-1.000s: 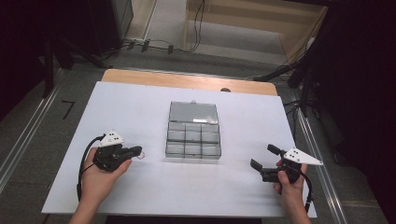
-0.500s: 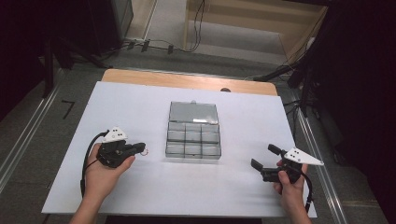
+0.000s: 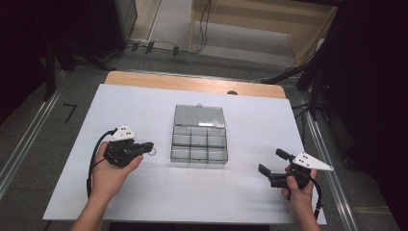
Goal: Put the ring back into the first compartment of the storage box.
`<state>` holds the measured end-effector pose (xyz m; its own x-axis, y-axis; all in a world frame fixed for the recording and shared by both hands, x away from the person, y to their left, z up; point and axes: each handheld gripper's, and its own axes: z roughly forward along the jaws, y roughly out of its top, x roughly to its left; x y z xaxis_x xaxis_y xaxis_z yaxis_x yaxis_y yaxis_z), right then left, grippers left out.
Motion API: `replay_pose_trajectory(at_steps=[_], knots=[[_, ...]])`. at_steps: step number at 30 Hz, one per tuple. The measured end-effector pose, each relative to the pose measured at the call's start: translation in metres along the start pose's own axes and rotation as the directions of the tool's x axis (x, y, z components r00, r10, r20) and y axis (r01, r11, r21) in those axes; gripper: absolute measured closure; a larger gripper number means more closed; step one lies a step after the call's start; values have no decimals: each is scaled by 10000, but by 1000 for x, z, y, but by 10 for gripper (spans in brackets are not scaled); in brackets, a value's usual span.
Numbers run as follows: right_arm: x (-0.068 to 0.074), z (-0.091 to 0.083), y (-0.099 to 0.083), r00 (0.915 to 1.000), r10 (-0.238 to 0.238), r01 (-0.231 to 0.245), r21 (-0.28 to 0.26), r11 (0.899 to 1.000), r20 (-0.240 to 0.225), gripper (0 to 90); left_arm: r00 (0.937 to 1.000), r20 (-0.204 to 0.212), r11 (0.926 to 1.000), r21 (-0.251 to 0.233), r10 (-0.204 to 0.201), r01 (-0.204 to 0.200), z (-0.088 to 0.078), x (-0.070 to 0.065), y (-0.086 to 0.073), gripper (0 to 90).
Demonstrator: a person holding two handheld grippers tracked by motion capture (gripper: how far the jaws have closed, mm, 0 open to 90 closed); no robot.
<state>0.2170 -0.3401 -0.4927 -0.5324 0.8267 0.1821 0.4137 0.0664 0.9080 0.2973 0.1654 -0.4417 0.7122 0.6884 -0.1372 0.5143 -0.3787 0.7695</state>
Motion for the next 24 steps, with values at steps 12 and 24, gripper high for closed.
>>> replay_pose_trajectory(at_steps=[12,24], knots=[[0,1,-1,10000,-8,8,21,10000,-20,0,10000,60,10000,-48,62,-62,7,0,10,888],[-1,2,-1,10000,-44,43,-11,10000,-84,0,9997,156,9998,-129,183,-181,15,0,25,888]])
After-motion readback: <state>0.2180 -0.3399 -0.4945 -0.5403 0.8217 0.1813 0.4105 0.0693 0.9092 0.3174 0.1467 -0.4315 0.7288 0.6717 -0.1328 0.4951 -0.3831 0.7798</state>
